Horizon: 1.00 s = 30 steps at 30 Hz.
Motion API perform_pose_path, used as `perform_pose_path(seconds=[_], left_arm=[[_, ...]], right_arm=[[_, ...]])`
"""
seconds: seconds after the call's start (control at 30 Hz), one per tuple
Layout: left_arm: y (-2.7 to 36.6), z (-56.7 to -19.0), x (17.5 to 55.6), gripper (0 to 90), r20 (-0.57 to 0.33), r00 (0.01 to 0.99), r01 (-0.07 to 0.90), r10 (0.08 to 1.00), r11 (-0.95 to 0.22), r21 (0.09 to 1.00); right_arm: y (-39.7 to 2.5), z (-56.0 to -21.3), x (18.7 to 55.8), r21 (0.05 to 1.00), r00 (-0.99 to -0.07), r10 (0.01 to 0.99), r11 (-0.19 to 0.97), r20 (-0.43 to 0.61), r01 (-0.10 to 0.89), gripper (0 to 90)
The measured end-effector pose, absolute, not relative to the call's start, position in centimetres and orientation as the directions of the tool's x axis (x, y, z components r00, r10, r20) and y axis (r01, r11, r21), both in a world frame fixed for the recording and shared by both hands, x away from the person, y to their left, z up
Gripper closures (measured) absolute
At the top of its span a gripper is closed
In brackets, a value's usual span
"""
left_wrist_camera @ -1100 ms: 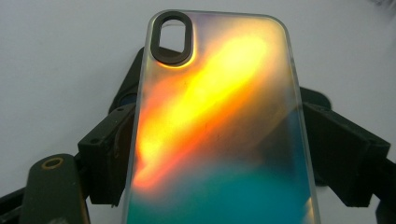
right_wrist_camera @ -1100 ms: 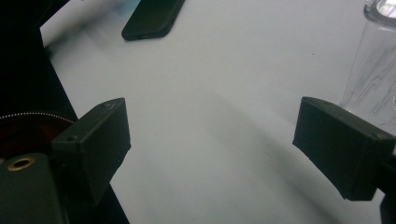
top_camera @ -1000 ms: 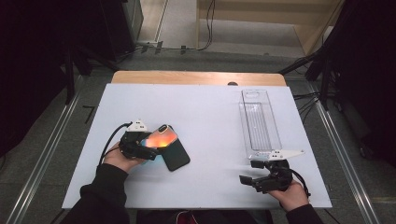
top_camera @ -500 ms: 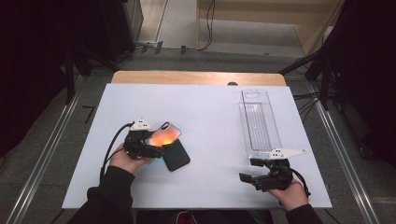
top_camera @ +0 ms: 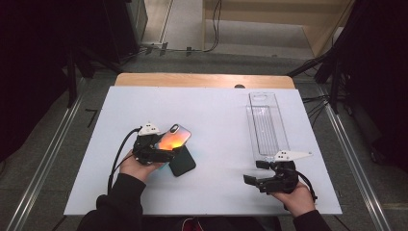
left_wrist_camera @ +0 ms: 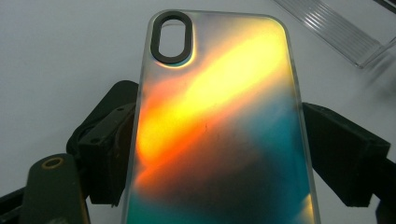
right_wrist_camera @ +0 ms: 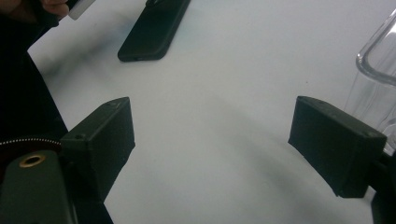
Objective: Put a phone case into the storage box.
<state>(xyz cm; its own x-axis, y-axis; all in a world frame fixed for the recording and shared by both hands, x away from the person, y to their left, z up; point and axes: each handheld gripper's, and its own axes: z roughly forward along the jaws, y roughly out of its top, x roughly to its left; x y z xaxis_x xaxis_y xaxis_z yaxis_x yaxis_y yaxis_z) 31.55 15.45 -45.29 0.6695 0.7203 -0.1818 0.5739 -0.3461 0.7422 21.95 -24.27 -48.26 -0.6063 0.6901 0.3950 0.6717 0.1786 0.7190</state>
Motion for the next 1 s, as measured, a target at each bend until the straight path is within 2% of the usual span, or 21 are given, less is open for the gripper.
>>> perform_pose_path(seconds=[0.27,0.67,1.0], left_arm=[[14.6,-45.2,31.2,16.6,-0.193,0.66,0.558,0.726,-0.301,0.773],[12.7,-45.6,30.6,16.6,-0.158,0.649,0.525,0.744,-0.288,0.801],[11.2,-46.5,30.3,16.6,-0.217,0.652,0.567,0.727,-0.277,0.776]], right_arm=[[-23.6,-47.4,22.6,0.705,-0.581,0.68,0.132,0.447,0.697,12.4],[-22.3,-46.5,23.7,0.701,-0.567,0.69,0.121,0.45,0.703,12.5],[-21.5,-46.0,24.6,0.697,-0.549,0.704,0.106,0.451,0.709,12.5]])
